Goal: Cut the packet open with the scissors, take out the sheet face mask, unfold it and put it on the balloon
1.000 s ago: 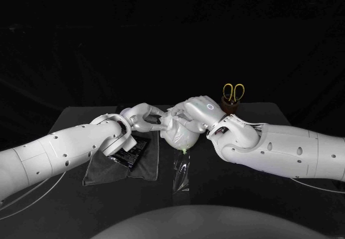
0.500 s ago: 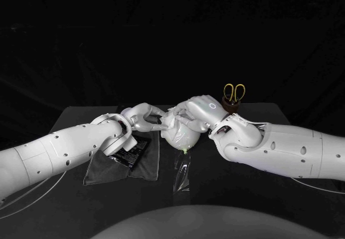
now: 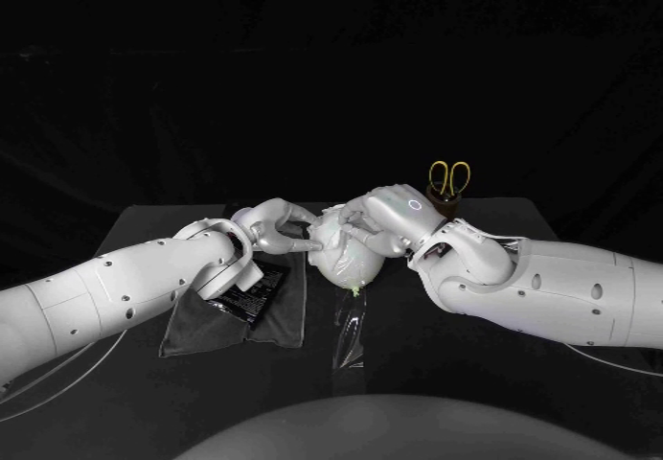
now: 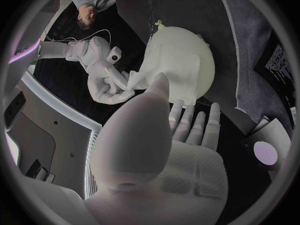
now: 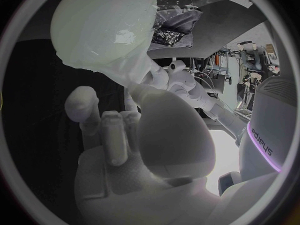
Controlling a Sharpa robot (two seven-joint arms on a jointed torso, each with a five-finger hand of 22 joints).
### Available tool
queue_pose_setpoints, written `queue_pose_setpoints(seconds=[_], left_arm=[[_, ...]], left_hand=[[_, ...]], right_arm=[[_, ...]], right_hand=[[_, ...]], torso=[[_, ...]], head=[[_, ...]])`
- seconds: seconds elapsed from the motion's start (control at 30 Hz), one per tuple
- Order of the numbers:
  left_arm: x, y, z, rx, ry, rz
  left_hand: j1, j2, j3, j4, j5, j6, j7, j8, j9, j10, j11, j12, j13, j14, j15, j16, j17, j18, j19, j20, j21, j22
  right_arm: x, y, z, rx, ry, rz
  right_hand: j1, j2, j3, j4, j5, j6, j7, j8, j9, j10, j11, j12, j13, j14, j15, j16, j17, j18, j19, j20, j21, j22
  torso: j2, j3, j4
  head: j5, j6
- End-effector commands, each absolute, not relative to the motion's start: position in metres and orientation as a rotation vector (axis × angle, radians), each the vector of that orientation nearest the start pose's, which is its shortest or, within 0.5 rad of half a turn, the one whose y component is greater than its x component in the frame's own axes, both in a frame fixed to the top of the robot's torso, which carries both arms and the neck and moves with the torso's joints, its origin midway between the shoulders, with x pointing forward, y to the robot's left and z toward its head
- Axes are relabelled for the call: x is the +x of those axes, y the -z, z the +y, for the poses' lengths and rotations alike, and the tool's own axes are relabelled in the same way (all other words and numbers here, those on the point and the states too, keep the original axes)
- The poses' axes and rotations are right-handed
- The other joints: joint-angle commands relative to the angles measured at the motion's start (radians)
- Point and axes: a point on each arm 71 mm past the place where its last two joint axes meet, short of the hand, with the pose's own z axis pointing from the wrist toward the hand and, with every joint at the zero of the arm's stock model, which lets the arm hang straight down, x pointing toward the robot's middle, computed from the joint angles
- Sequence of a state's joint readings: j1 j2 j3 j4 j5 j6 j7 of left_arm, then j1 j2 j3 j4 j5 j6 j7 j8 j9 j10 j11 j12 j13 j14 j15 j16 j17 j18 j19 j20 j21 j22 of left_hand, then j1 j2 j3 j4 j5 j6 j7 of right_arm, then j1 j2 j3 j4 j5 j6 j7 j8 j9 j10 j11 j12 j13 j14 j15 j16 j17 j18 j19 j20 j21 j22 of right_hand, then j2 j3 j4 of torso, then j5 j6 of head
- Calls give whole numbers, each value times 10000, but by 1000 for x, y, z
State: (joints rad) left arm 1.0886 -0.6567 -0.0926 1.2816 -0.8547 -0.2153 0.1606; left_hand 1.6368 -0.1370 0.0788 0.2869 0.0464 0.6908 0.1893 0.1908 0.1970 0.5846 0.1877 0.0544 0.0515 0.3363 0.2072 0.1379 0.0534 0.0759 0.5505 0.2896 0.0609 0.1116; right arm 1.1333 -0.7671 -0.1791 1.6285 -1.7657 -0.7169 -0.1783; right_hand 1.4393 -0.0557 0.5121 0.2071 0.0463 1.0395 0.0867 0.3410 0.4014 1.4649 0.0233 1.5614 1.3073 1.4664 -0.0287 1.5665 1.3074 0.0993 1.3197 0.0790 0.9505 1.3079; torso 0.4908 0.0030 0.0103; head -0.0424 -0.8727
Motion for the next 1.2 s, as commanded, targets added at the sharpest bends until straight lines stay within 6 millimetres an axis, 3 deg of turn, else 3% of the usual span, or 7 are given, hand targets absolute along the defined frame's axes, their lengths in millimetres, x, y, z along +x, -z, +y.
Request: queue_pose_setpoints(seconds=[0.03,0.47,1.0,1.2], left_arm=[[487,274,165,-3122,11134,19193],[487,274,163,-3102,11169,19206],[486,274,160,-3062,11249,19230],[486,274,160,-3058,11261,19233]], left_hand=[[9,80,-34,12,14,-49,319,-30,-3,-66,13,-59,-14,-23,12,-38,-5,-110,-27,16,-6,-17],[9,80,-34,12,14,-49,319,-30,-3,-66,13,-59,-14,-23,12,-38,-5,-110,-27,16,-6,-17],[16,85,-29,10,14,-65,313,-38,-7,-78,7,-57,-13,-30,17,-54,-6,-109,-36,14,-8,-27],[16,85,-29,10,14,-65,313,-38,-7,-78,7,-57,-13,-30,17,-54,-6,-109,-36,14,-8,-27]], right_arm=[[421,220,-134,-3313,-7525,13443],[433,222,-123,-3356,-7404,13382],[451,232,-103,-3752,-7005,14065],[453,233,-99,-3833,-6961,14200]], right_hand=[[-29,-1,47,-15,21,51,-4,322,223,1003,-57,31,2573,1044,-51,43,2634,111,74,-14,28,1071],[-38,-10,49,-12,22,44,-6,333,229,993,-59,19,2561,1044,-54,43,2634,111,74,-17,25,1072],[-37,-19,80,-24,22,-13,-6,349,243,920,-62,-64,2480,1044,-58,43,2634,146,-9,-25,-190,1023],[-37,-29,93,-32,22,-44,-3,357,250,885,-61,-103,2442,1044,-58,43,2634,154,-34,-28,-250,1011]], torso=[[1,1,6],[12,-13,30],[6,-19,11],[3,-2,12]], head=[[-15,1],[-5,1],[27,1],[44,1]])
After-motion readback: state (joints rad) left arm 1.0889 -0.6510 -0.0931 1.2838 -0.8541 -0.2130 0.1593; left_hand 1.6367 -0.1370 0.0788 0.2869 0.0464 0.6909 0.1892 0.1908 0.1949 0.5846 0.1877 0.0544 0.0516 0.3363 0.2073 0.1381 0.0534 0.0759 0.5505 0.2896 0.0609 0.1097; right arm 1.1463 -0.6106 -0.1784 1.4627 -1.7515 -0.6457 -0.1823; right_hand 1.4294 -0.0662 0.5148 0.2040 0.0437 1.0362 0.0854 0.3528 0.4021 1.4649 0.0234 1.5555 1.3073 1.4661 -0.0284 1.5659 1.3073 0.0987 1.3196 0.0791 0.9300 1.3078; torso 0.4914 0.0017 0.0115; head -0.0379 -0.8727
